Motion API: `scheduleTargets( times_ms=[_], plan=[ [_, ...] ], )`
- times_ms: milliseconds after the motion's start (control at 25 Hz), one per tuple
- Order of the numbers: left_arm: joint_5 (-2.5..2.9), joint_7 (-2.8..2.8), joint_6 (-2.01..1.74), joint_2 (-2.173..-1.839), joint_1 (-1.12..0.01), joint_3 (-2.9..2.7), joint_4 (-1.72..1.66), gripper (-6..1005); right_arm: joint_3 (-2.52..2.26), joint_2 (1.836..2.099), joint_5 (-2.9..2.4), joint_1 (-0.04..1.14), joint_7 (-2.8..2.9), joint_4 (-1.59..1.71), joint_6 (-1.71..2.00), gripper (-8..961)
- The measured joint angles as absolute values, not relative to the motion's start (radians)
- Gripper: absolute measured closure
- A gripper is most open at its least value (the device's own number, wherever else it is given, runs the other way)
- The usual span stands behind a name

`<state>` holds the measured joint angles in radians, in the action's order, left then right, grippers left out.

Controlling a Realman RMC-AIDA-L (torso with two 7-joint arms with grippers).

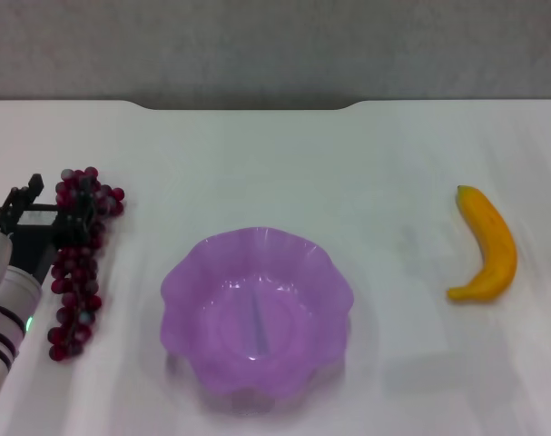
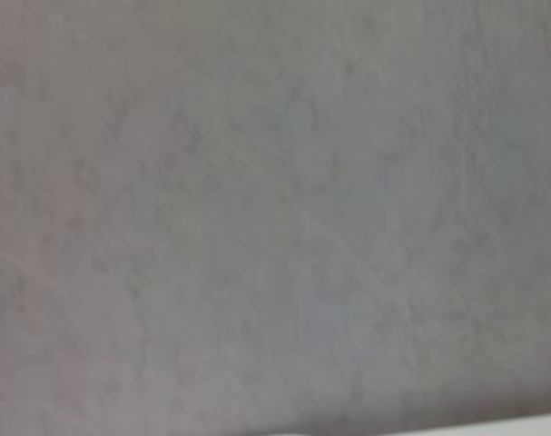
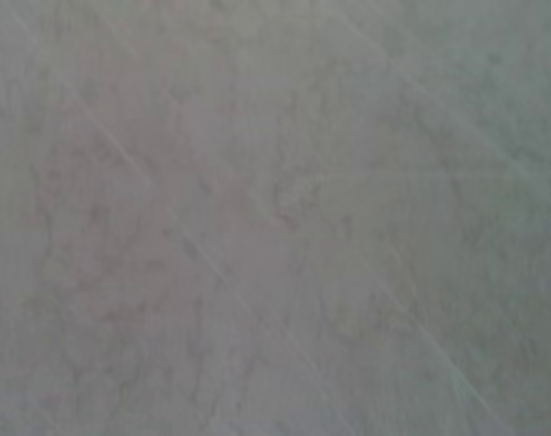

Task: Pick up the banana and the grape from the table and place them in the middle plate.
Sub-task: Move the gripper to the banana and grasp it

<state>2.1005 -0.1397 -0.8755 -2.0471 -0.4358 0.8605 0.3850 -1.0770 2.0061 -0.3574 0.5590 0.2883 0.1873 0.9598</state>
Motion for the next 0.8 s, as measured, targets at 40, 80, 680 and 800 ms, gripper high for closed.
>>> scheduleTargets(
  times_ms=[40,80,680,800],
  plan=[
    [2.101,-0.140,-0.863,-2.047,-0.437,0.860,0.388,573,-1.076,2.007,-0.356,0.559,0.289,0.187,0.957,602],
    [2.101,-0.140,-0.848,-2.046,-0.439,0.860,0.388,524,-1.076,2.007,-0.355,0.559,0.290,0.187,0.957,547],
    [2.095,-0.155,-0.710,-2.042,-0.457,0.873,0.397,108,-1.236,2.000,-0.368,0.505,0.412,0.195,0.904,61],
    [2.094,-0.155,-0.709,-2.042,-0.457,0.881,0.392,108,-1.276,2.000,-0.368,0.499,0.417,0.201,0.859,60]
  ],
)
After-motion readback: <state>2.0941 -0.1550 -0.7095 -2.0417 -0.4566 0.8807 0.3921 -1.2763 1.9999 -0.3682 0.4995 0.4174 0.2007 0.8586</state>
